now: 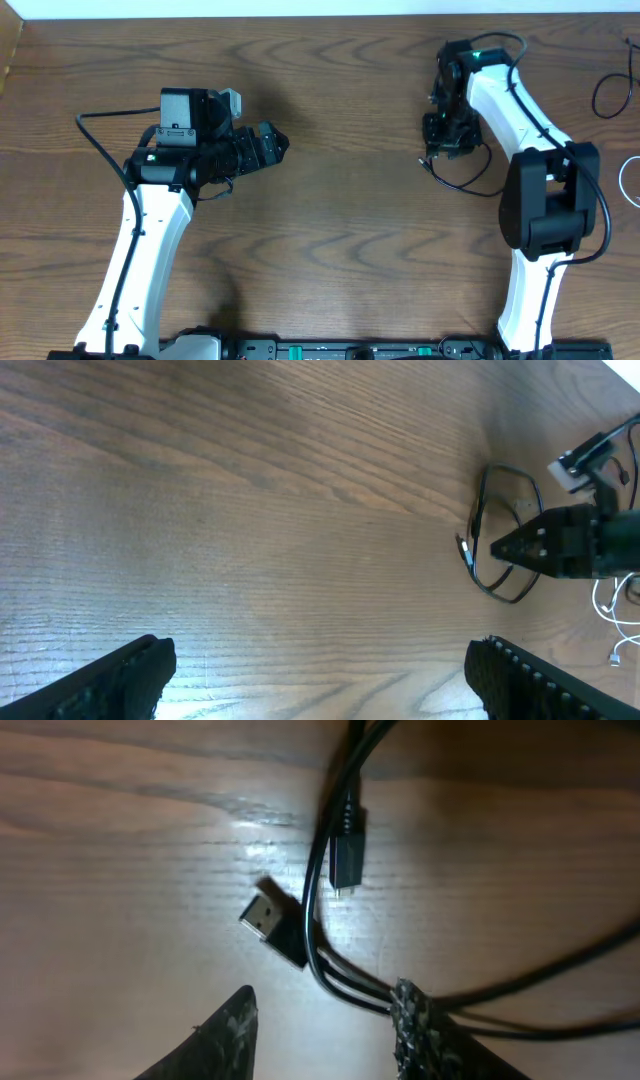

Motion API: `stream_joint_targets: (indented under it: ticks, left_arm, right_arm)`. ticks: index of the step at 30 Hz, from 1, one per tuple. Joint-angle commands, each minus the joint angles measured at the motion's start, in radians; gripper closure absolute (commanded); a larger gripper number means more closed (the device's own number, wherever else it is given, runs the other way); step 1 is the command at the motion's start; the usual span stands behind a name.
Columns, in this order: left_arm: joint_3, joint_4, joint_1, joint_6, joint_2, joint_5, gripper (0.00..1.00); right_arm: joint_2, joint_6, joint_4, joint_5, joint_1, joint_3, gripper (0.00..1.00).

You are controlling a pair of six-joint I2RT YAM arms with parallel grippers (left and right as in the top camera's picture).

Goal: Untangle cables
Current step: 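Lower the right gripper and grasp the black cable at center-right, then carry the black cable to the right table edge with the right gripper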

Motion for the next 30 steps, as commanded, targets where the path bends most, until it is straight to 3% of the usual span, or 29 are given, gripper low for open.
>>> stream_joint_targets:
  ticks: [1,14,21,30]
  left_arm:
    - [-0.009,0.0,0.003,0.009,0.002,-0.013,0.02]
    - [-0.009,0.0,0.003,0.009,0.002,-0.013,0.02]
    - [-0.009,0.0,0.003,0.009,0.002,-0.013,0.02]
    - [-0.009,0.0,0.003,0.009,0.002,-0.013,0.02]
  right_arm:
    - [0.01,0.036,0.052,-0.006,0.029,-0.057,0.62]
    - [0.01,0.153,0.309,-0.001,0.055,-0.222,0.85]
    - [0.01,0.153,0.335,0.043,0.055,-0.287,0.99]
    - [-0.04,0.143,0.273,0.031,0.031,-0.21,0.99]
